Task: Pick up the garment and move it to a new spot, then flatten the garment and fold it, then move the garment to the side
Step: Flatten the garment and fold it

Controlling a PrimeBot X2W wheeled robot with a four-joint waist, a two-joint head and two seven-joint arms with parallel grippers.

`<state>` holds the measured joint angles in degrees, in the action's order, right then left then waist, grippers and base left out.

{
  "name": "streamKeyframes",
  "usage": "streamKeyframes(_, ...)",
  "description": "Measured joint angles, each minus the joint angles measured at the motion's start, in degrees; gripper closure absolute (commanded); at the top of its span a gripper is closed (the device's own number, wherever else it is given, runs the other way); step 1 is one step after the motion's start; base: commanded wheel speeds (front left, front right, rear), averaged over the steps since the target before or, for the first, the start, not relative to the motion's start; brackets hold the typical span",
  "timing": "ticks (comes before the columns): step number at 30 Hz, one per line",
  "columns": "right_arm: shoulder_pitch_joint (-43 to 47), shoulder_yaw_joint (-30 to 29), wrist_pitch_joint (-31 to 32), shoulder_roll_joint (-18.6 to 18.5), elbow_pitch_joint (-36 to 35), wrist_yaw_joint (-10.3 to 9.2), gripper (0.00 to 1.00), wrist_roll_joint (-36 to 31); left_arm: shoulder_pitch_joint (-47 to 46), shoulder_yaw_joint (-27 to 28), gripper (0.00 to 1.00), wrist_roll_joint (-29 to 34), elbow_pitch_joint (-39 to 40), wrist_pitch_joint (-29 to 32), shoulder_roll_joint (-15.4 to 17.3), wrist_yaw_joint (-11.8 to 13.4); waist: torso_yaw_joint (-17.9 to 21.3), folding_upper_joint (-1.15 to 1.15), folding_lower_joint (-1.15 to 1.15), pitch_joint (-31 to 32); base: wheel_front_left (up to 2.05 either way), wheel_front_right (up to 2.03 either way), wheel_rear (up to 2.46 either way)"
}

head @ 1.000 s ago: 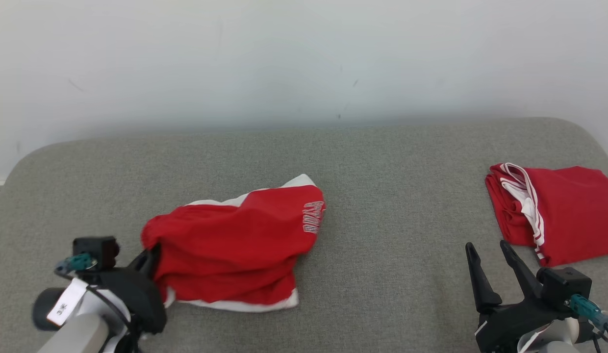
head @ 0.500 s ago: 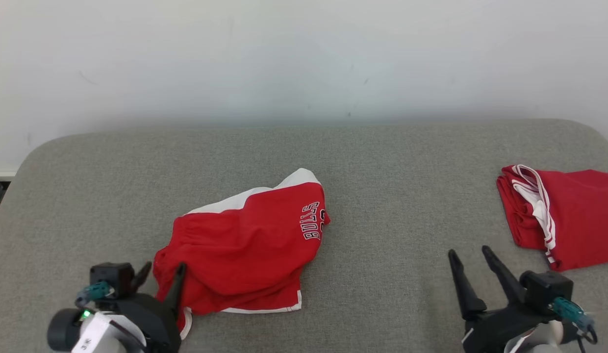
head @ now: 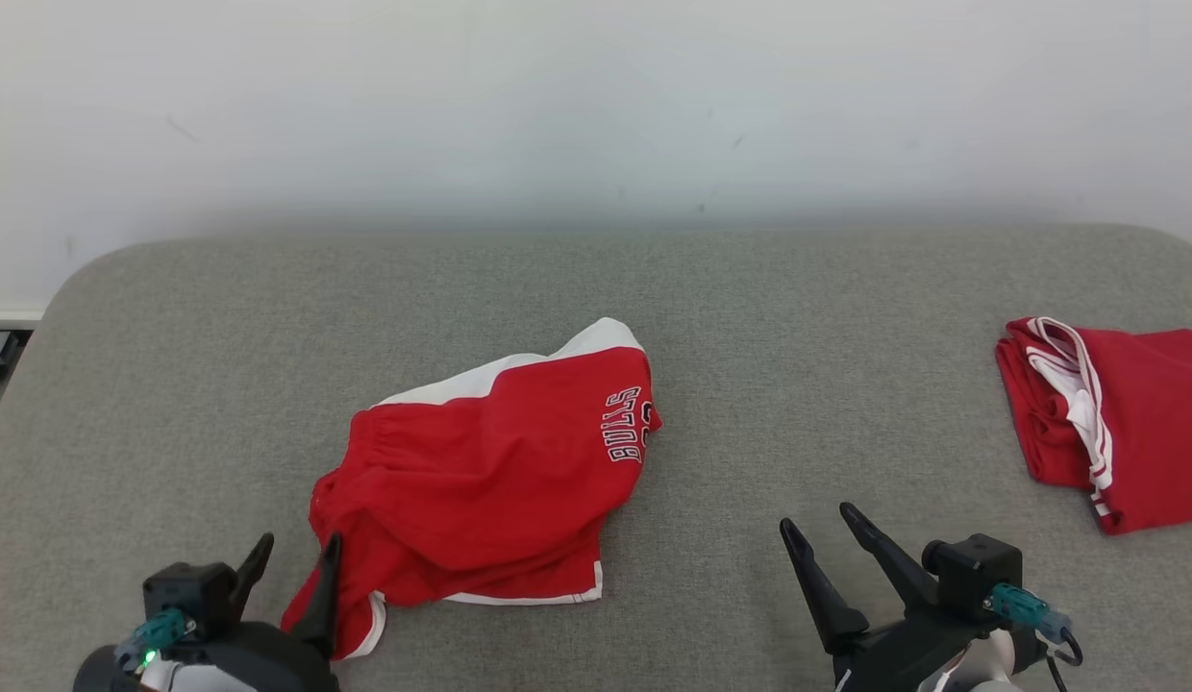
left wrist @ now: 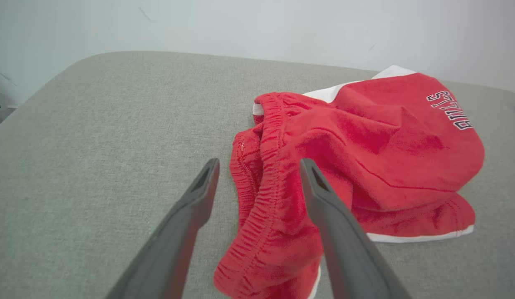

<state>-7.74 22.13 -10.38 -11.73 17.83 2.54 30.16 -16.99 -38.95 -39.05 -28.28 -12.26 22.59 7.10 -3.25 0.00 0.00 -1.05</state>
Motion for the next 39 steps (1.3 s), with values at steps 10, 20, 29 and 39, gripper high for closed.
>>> streamKeyframes(10, -3.4, 0.8, 0.8, 2.0, 3.0, 0.59, 0.00, 0.0, 1.7, 9.2, 0.00, 3.4, 7.1, -2.1, -2.6, 0.0, -1.6, 0.00, 0.00, -0.7, 0.00, 0.00, 0.00)
streamKeyframes(20, -9.5, 1.6, 3.5, 4.5, 9.6, 1.79, 0.00, 1.5, 5.2, 12.5, 0.00, 10.9, 14.0, -2.2, -7.4, 0.0, -2.5, 0.00, 0.00, -1.2, 0.00, 0.00, 0.00)
streamKeyframes(29, -19.8, 3.6, 10.2, 6.5, 19.1, 2.59, 0.00, 2.8, 7.5, 13.7, 0.00, 17.0, 18.0, -2.2, -9.2, 0.0, -3.9, 0.00, 0.00, -0.8, 0.00, 0.00, 0.00)
streamKeyframes(39, -29.5, 3.4, 17.5, 7.8, 30.0, 3.31, 0.00, 7.4, 7.3, 13.1, 0.00, 20.0, 20.4, -2.4, -11.8, 0.0, -6.1, 0.00, 0.00, -1.3, 0.00, 0.00, 0.00)
